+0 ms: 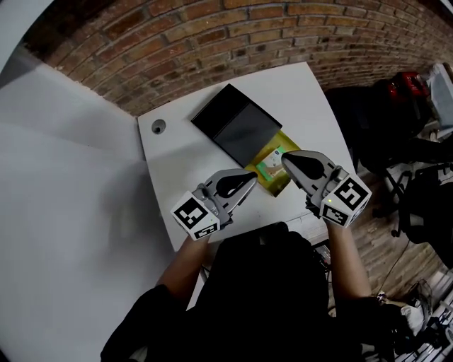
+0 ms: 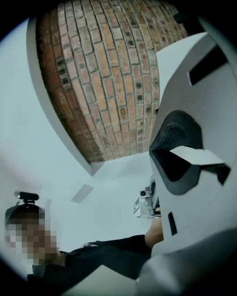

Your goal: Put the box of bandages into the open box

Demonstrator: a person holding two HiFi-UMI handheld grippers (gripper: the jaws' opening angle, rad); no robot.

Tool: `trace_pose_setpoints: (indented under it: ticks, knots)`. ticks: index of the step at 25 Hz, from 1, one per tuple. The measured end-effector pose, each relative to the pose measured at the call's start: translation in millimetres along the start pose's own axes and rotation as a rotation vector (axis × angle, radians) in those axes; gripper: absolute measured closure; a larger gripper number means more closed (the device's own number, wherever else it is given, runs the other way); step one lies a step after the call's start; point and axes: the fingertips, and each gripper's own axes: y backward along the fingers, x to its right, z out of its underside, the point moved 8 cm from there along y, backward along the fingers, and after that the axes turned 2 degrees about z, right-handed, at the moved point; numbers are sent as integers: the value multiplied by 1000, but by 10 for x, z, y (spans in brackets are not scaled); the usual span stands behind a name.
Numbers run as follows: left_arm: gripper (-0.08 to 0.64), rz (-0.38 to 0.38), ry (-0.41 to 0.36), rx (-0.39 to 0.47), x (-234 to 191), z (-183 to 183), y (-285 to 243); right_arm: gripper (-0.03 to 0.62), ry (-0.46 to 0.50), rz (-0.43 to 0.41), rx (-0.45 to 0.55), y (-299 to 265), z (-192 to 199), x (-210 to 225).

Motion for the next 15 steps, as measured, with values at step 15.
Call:
trace_pose_setpoints:
  ticks: [15]
  knots:
    - [545, -112, -98, -14, 1325, -219, -313, 588, 206, -45, 359, 2050, -246, -444]
